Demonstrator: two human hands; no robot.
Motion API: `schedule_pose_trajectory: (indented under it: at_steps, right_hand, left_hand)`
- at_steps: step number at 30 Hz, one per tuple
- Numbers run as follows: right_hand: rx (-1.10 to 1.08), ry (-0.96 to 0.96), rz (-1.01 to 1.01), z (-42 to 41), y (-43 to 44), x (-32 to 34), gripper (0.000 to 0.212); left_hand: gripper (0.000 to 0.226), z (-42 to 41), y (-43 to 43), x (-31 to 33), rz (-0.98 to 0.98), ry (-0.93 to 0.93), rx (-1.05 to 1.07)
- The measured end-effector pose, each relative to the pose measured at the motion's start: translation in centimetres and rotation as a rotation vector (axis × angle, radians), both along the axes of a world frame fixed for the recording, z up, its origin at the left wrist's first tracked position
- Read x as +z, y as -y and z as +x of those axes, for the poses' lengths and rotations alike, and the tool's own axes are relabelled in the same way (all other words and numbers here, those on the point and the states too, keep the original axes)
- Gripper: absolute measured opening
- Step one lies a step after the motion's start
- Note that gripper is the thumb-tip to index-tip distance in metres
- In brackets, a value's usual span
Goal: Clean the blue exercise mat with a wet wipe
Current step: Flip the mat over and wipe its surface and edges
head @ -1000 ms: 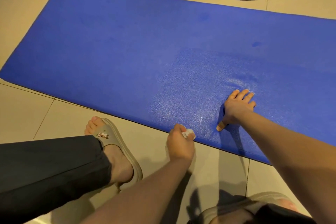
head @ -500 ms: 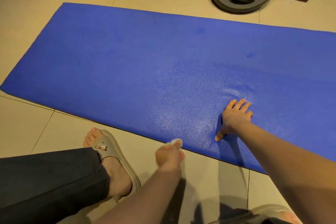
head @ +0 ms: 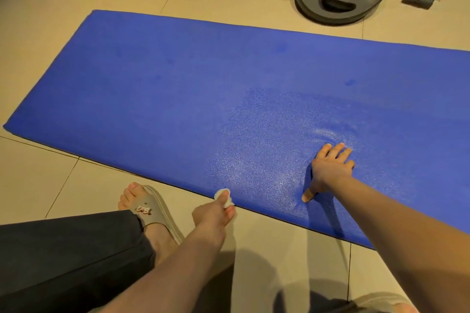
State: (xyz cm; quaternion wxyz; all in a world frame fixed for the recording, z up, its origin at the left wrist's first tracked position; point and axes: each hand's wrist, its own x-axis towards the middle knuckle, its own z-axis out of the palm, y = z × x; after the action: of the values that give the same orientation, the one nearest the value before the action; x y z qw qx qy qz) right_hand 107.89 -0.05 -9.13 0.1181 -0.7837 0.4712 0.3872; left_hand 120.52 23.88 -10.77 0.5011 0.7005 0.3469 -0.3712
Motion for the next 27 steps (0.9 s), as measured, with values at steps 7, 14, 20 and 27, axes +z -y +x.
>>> schedule_pose_trajectory:
  at_steps: [7,14,20,27]
  right_hand:
    - [0.006,0.014,-0.011,-0.6,-0.5,0.5,0.169]
    - [0.149,0.198,0.094,2.9,-7.0,2.6,0.099]
    - [0.221,0.138,0.108,4.1,-10.7,1.5,0.112]
    - [0.125,0.014,0.26,6.0,-9.5,1.7,0.124]
  left_hand:
    - [0.033,-4.8,2.5,0.0,-0.137,-0.185,-0.137]
    - [0.043,-1.9,1.4,0.7,-0.18,-0.228,-0.26]
    - [0.035,1.0,0.0,-1.3,-0.266,-0.246,-0.223]
    - [0.03,6.5,-2.5,-0.6,-0.187,-0.11,-0.086]
